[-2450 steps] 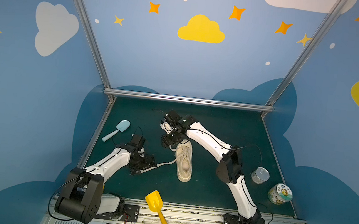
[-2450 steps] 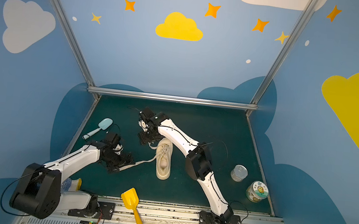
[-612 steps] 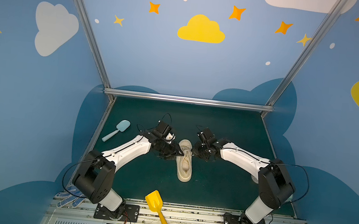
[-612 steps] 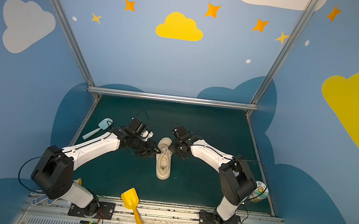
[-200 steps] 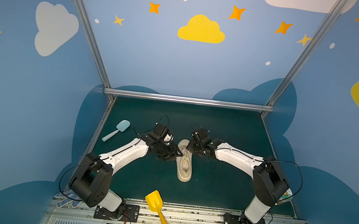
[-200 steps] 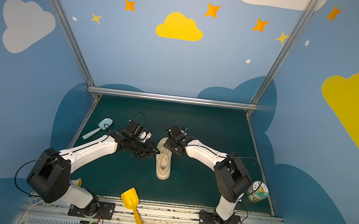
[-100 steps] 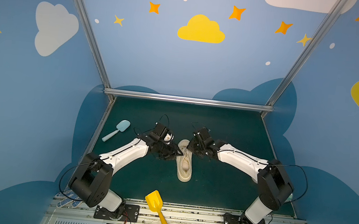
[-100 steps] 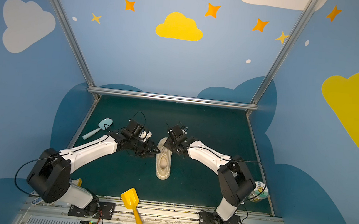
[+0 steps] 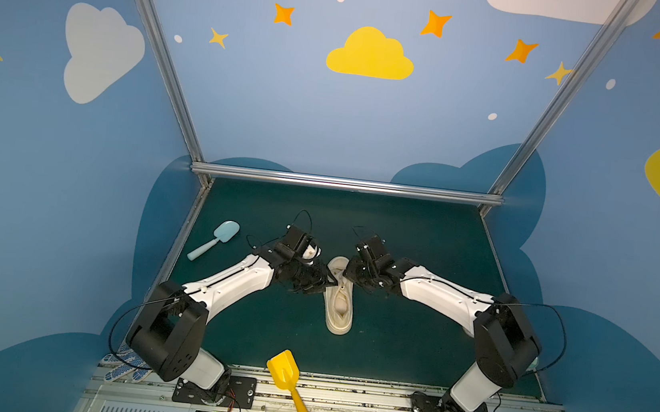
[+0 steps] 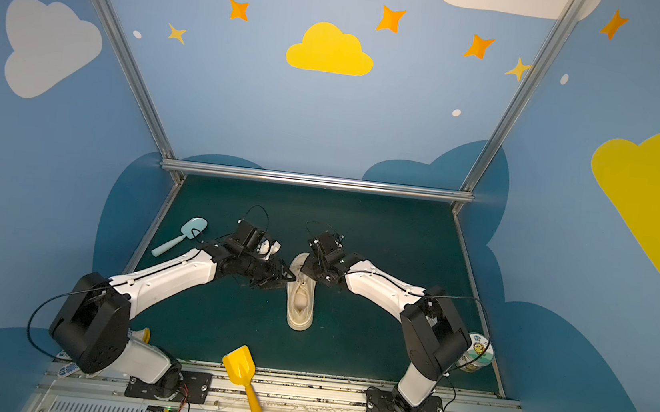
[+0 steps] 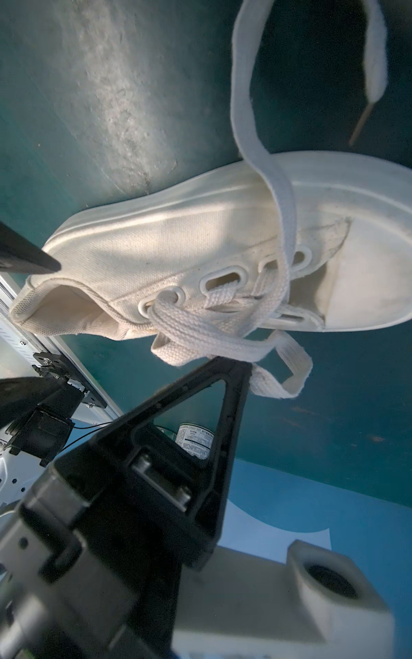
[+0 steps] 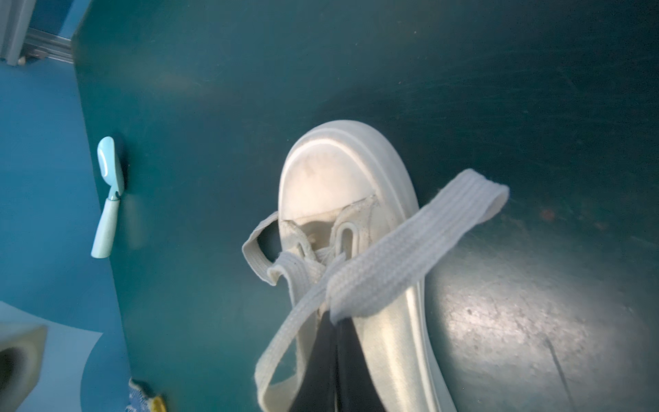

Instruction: Tie the shoes

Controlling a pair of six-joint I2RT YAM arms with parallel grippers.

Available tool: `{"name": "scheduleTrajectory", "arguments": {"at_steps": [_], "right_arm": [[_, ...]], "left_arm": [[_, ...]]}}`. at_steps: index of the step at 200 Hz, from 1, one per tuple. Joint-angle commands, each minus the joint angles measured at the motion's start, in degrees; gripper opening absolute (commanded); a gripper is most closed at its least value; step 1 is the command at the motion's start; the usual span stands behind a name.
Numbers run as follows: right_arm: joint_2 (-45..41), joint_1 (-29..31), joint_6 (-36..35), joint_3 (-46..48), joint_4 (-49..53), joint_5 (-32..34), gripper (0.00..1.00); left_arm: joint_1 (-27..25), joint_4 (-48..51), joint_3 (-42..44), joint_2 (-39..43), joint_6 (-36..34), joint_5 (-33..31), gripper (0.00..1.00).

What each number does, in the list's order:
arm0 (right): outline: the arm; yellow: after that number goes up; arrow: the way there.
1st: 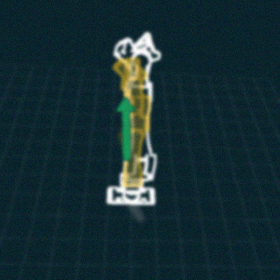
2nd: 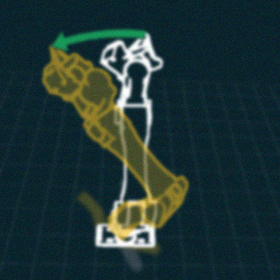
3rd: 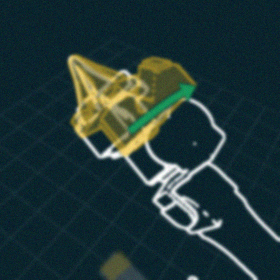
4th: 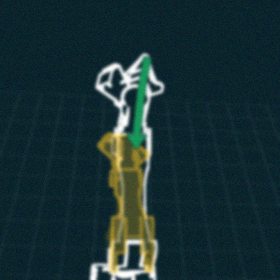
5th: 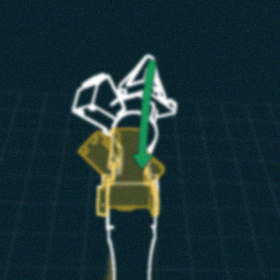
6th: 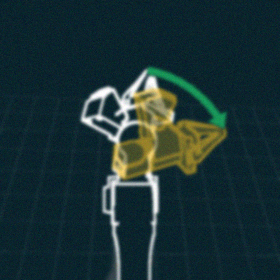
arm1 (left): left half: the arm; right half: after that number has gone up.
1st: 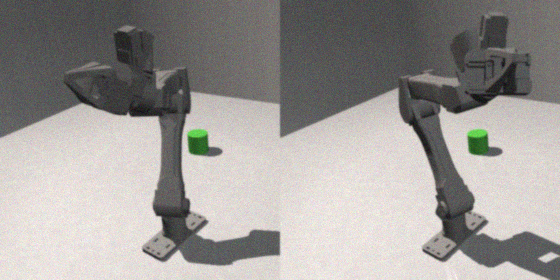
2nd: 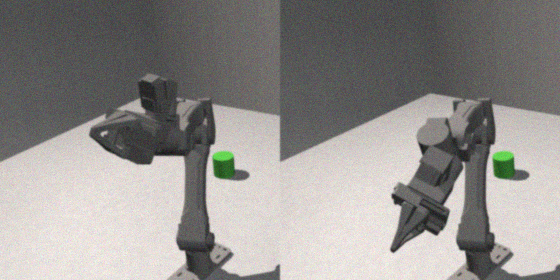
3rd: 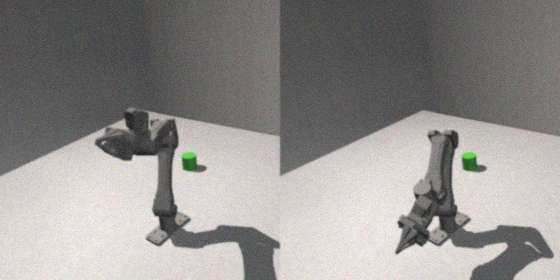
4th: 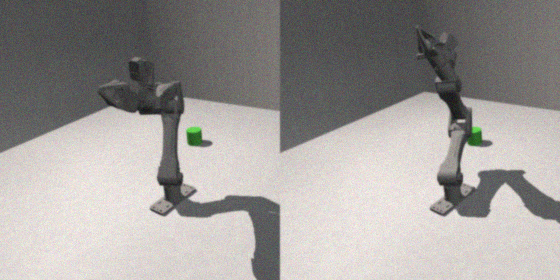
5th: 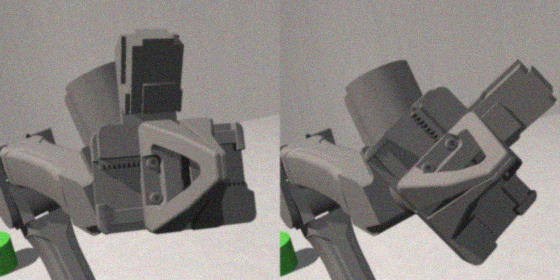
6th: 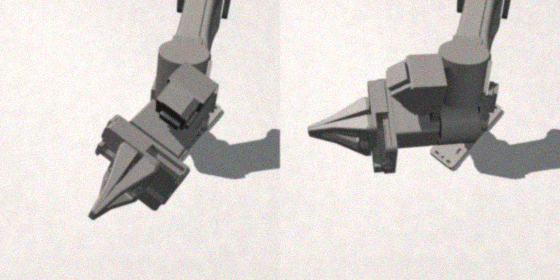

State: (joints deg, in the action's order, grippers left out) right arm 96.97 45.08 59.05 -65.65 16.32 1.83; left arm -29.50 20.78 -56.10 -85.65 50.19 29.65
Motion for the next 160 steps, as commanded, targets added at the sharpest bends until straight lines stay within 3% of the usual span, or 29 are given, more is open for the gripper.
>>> {"name": "scheduleTrajectory", "arguments": {"at_steps": [1, 160], "right_arm": [[-1.49, -0.37, -1.21, 0.79, -1.33, -1.87, 0.0], [-1.89, -3.16, 0.37, 3.44, -5.1, -9.85, 0.0]], "left_arm": [[-0.32, -1.06, 0.33, -1.39, 0.34, 0.58, 0.45], [-0.91, -6.82, -0.98, -6.48, 2.8, 2.28, 0.3]]}}
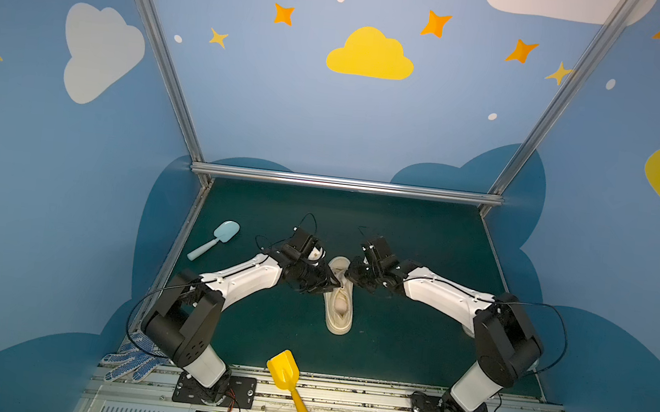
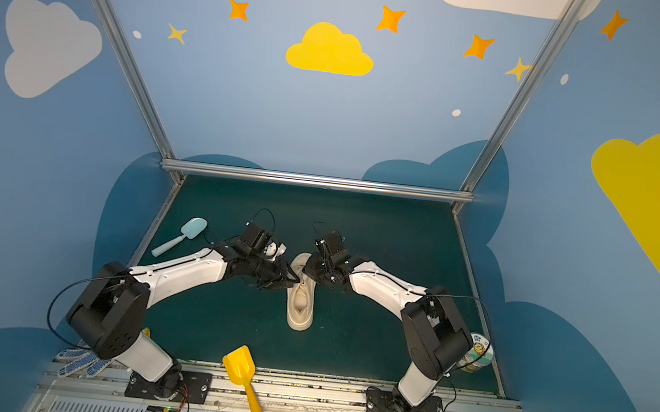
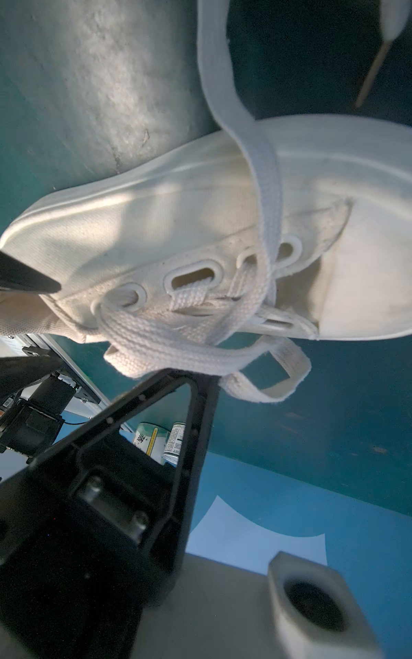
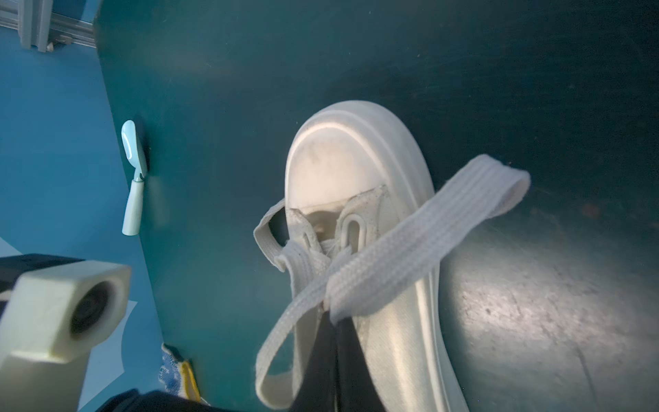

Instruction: Tie the shoes

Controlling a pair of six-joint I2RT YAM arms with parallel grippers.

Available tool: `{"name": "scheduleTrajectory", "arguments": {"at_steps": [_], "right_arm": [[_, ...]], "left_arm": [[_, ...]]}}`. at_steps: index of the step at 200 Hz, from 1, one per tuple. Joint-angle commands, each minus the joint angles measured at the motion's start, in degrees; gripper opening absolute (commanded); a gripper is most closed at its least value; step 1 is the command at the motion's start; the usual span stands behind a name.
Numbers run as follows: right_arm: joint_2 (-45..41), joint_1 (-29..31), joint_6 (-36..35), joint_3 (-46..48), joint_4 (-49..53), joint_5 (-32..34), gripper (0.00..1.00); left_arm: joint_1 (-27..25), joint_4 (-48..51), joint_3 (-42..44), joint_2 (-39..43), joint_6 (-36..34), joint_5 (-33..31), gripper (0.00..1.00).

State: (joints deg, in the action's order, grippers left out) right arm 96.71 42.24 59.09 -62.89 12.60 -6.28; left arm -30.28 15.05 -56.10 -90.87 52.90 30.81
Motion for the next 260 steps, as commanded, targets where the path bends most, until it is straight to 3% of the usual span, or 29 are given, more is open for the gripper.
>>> {"name": "scheduleTrajectory", "arguments": {"at_steps": [1, 260], "right_arm": [[-1.62, -0.32, 0.32, 0.68, -1.45, -1.81, 0.0], [-0.64, -1.36, 1.11, 1.29, -3.71, -6.05, 0.0]], "left_arm": [[-0.13, -1.08, -1.01, -1.29, 0.09, 1.11, 0.3], [1.11, -10.19, 1.52, -3.12, 4.6, 2.15, 0.18]]}}
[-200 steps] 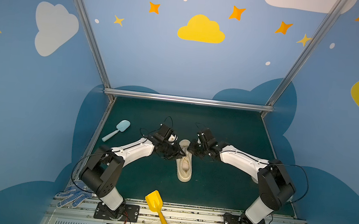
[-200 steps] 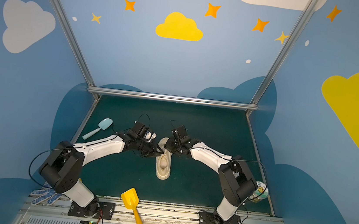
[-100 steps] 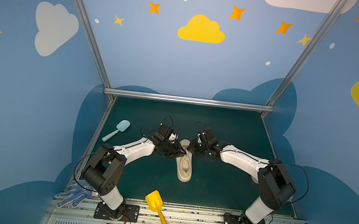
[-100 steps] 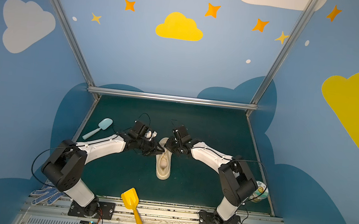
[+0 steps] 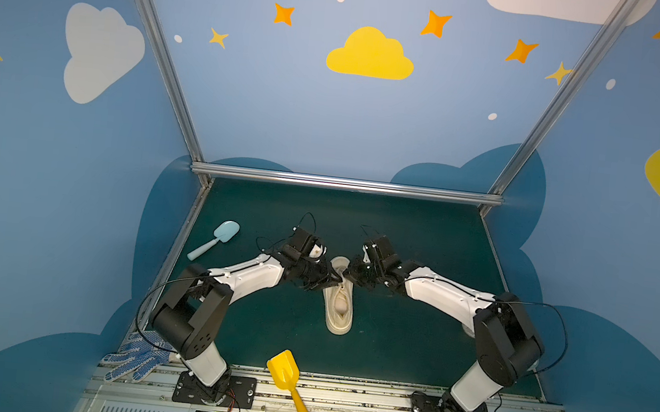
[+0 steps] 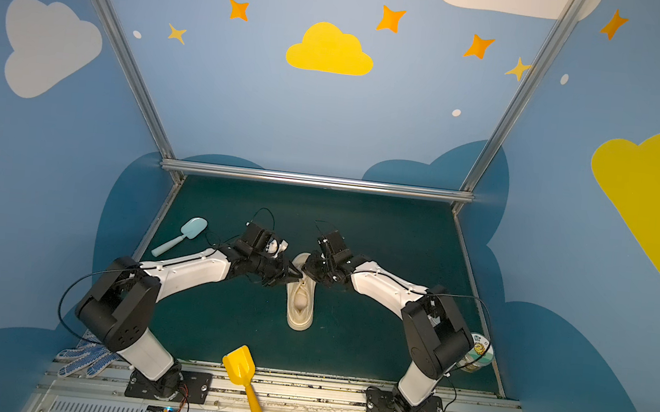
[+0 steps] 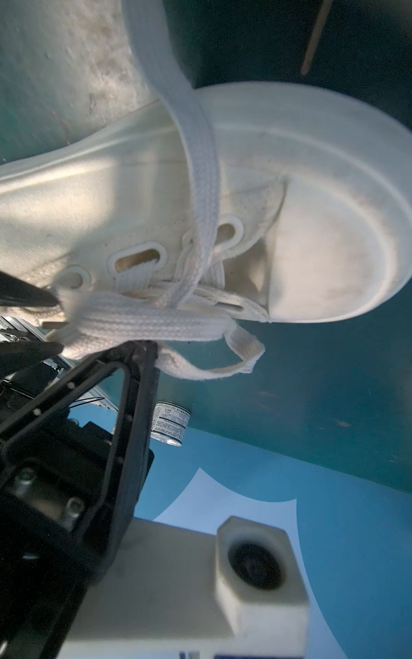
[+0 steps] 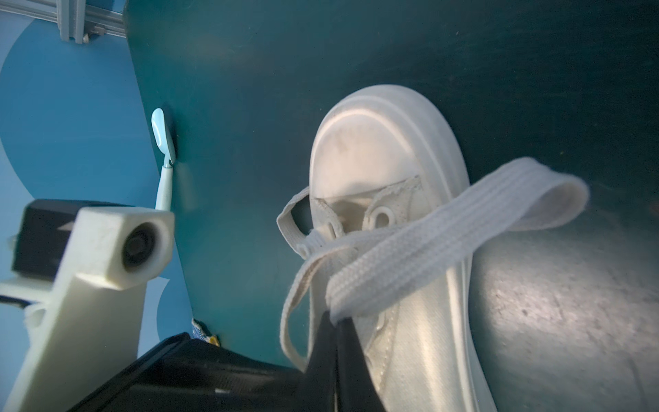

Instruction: Tie the shoes

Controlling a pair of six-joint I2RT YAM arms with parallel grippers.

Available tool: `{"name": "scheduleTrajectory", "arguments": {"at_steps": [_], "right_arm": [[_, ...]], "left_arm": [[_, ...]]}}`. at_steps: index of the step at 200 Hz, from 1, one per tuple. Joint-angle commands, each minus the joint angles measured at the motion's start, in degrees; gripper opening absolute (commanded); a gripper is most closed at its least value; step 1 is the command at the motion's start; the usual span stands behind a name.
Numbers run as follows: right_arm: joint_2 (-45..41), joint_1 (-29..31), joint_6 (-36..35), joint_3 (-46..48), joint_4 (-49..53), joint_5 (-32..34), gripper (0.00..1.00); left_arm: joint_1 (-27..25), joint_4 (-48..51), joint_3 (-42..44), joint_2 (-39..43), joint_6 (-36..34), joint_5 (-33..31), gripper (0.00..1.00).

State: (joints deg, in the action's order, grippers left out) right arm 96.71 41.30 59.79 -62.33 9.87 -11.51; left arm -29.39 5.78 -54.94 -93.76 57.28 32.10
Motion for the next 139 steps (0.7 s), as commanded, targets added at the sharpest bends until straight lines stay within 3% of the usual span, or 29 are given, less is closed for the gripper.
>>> {"name": "scheduleTrajectory", "arguments": {"at_steps": [1, 139], "right_arm": [[-0.64, -0.42, 0.37, 0.72, -0.99, -0.86, 0.0], [-0.38, -0.64, 0.36, 0.67, -0.92, -1.41, 0.0]], "left_arm": [[0.16, -0.94, 0.36, -0.26, 0.22, 0.86, 0.18], [0.38, -2.18, 2.1, 1.04, 0.98, 0.19, 0.16]]}}
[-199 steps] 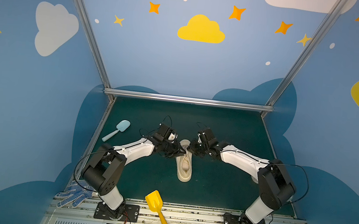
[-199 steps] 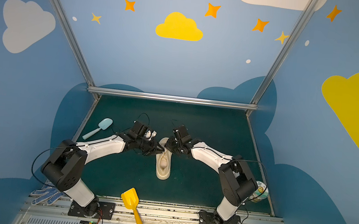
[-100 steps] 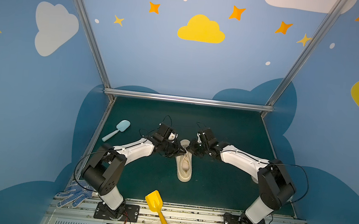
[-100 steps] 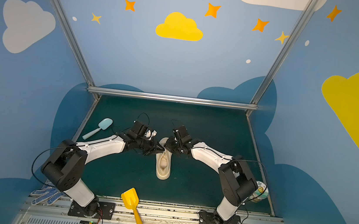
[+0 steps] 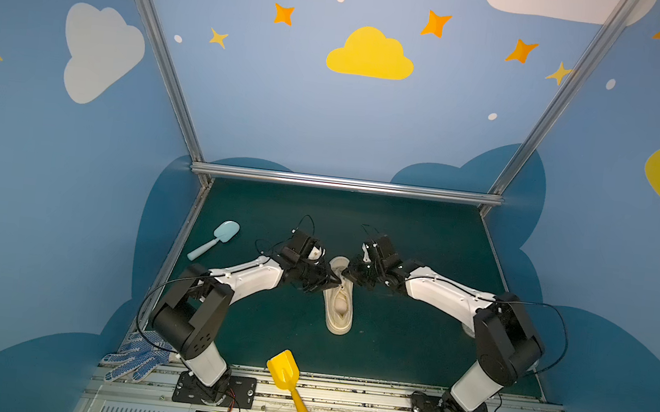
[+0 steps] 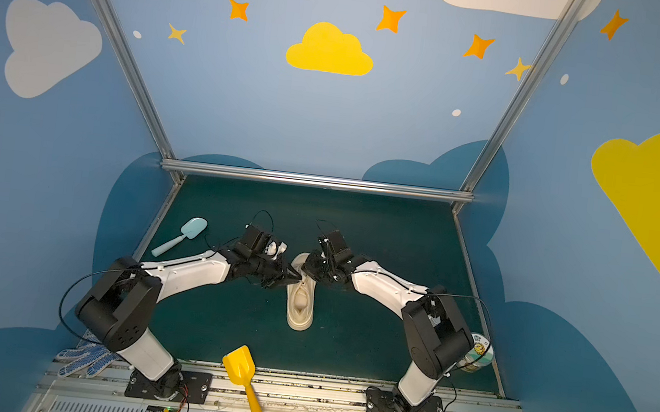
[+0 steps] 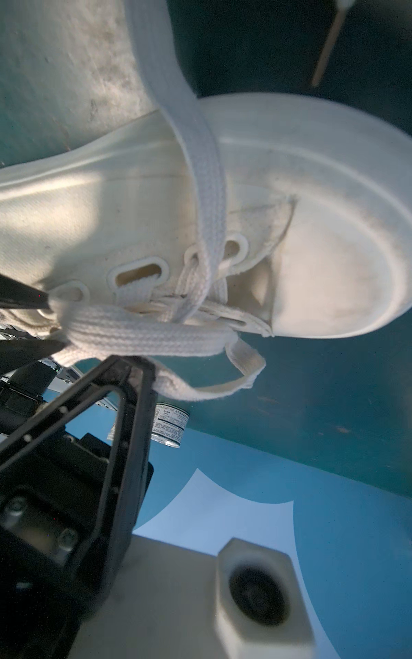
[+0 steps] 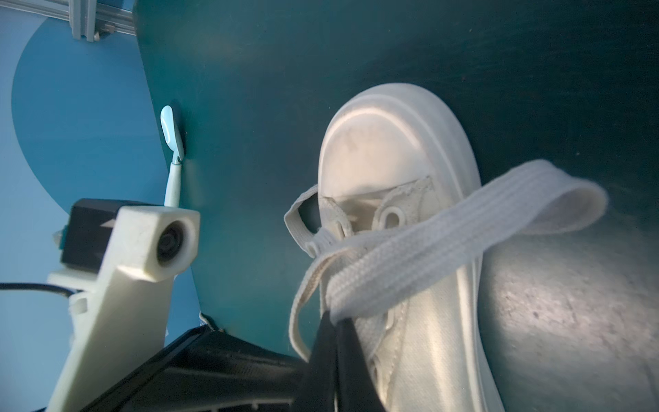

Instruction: Tie the shoes

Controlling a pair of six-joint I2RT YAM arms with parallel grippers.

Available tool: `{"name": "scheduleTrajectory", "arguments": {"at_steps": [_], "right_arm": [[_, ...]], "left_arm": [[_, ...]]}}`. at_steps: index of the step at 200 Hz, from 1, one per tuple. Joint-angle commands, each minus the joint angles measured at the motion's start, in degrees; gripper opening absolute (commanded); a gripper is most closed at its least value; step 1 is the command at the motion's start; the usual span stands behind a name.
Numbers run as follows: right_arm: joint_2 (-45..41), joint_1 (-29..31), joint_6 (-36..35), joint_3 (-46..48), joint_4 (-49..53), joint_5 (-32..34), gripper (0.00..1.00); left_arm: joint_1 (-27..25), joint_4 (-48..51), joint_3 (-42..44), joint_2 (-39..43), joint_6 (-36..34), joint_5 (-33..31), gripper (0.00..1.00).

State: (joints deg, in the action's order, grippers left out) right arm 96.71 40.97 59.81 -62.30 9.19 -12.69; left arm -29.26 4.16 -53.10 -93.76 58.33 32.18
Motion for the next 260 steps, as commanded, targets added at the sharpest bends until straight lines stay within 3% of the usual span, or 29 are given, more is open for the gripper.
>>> {"name": "scheduleTrajectory", "arguments": {"at_steps": [1, 109, 260], "right_arm": [[-0.38, -0.3, 0.32, 0.63, -0.23, -0.23, 0.0], [0.41, -0.63, 0.78, 0.6, 0.56, -0.93, 0.0], [1.2, -0.79, 1.13, 0.87, -0.4, -3.57, 0.0]], "left_arm": [[0.25, -0.56, 0.27, 1.04, -0.06, 0.09, 0.16], [0.47, -0.32, 2.5, 4.1, 0.45, -1.69, 0.18], [-0.01, -2.05, 2.5, 1.74, 0.91, -0.72, 0.17]]}}
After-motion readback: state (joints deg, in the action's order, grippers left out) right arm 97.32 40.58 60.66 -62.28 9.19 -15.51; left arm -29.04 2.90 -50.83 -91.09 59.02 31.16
